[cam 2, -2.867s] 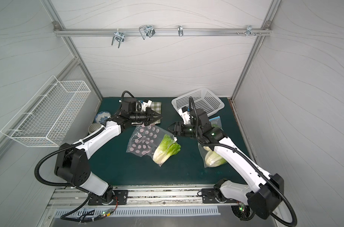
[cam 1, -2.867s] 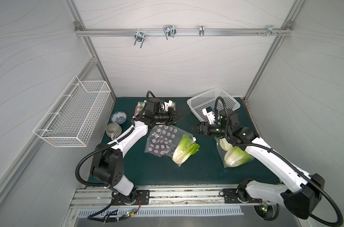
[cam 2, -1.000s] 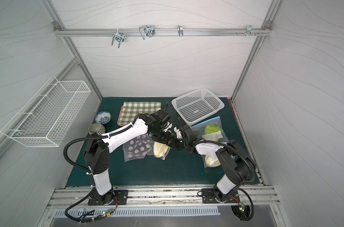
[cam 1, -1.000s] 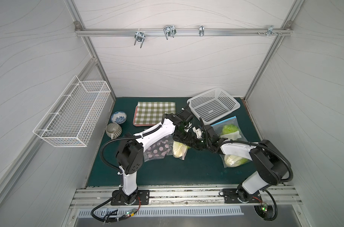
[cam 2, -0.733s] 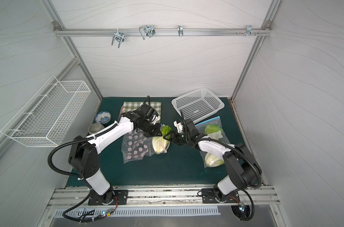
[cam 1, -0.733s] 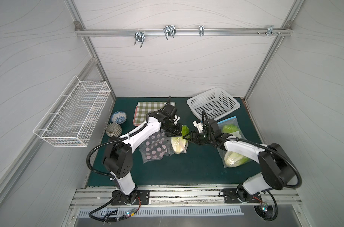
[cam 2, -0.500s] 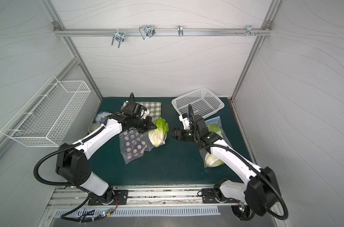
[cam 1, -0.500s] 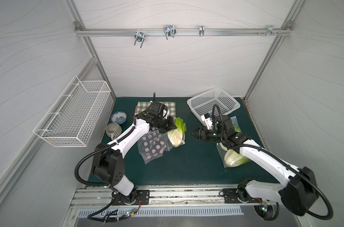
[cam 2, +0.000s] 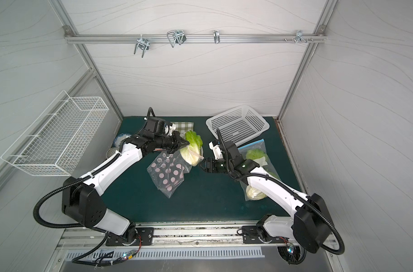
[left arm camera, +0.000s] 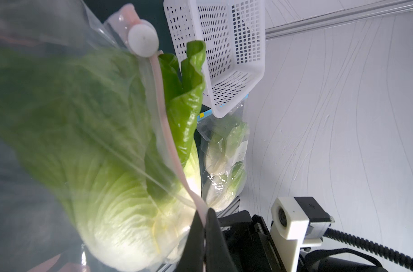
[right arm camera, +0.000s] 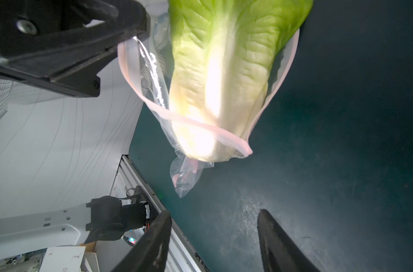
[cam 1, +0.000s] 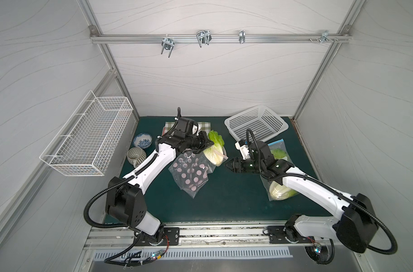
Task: Put the chinese cabbages into a zipper bag and zip it
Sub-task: Pick up the zipper food storage bag at the center of the board, then adjust the zipper food storage bag at the center of the board.
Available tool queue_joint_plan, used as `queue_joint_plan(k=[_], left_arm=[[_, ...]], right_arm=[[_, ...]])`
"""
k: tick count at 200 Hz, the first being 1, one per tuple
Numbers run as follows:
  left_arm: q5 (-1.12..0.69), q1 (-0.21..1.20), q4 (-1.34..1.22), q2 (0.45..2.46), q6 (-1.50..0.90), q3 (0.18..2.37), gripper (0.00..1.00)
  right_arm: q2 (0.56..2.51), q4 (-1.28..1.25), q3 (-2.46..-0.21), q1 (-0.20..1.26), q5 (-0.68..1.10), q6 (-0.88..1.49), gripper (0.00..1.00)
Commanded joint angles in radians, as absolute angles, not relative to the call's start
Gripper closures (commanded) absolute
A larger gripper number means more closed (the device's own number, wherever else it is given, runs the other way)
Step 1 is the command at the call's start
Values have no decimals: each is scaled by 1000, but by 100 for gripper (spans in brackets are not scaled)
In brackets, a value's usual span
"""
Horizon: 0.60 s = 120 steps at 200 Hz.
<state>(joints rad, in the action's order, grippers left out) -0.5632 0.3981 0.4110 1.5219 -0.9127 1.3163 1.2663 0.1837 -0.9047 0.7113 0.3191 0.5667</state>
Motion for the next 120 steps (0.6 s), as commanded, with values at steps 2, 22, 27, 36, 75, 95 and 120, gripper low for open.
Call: queue_joint_plan(k=[2, 22, 27, 36, 75, 95, 120], left_arm=[[-610, 397, 299, 1479, -981, 1351, 99], [-627, 397, 285, 1474, -1002, 1365, 99], [-630, 397, 288, 1474, -1002, 1373, 99], [-634, 397, 298, 1473, -999, 1384, 99], [-642, 397, 302, 1460, -991, 1393, 99], [-637, 397, 287, 1455, -992, 1393, 99], [-636, 398, 251, 1445, -1001, 1389, 99]], right_arm=[[1291, 93, -922, 709, 288, 484, 40], [1310, -33, -891, 707, 302, 458, 40], [1318, -62, -888, 702, 313, 452, 40], [1327, -104, -887, 691, 333, 453, 40], [1354, -182, -930, 662, 421, 461, 25], [1394, -128, -980, 655, 467, 503, 12], [1442, -72, -1015, 655, 477, 570, 3]])
